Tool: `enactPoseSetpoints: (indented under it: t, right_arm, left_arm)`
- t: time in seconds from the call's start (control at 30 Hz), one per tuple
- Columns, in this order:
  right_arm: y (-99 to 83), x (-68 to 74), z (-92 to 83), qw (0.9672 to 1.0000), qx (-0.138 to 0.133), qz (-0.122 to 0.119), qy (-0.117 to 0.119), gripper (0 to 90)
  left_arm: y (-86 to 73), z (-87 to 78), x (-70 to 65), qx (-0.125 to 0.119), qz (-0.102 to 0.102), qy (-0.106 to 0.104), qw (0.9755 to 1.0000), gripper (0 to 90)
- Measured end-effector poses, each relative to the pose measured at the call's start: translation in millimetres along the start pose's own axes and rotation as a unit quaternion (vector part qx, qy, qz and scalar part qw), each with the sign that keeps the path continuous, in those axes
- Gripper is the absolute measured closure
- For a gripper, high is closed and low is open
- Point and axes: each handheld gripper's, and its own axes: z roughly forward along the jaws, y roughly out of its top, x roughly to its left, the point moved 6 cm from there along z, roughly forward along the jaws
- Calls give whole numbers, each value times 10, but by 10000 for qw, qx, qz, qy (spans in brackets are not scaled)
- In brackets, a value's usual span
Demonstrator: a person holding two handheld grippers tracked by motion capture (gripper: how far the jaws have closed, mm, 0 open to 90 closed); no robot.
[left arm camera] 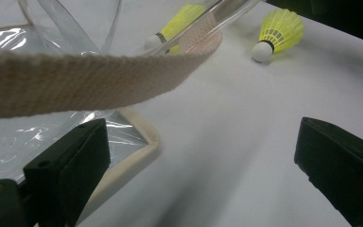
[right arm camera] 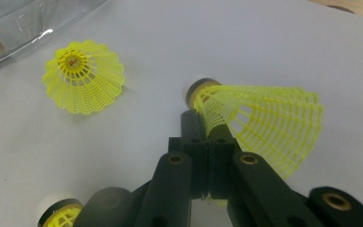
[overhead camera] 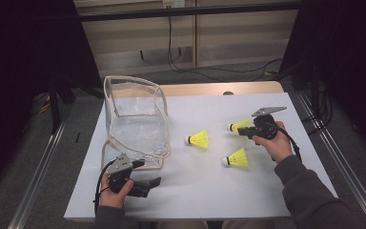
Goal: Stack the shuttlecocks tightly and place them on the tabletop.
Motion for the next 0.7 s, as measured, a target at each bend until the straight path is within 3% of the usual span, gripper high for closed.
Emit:
enactPoseSetpoints:
  t: [0.7]
  right_arm:
    - [91,81,-50,9998,-119,-71,147,889]
  left_arm:
    - [4,-7,1,-20,-12,16,10000,43]
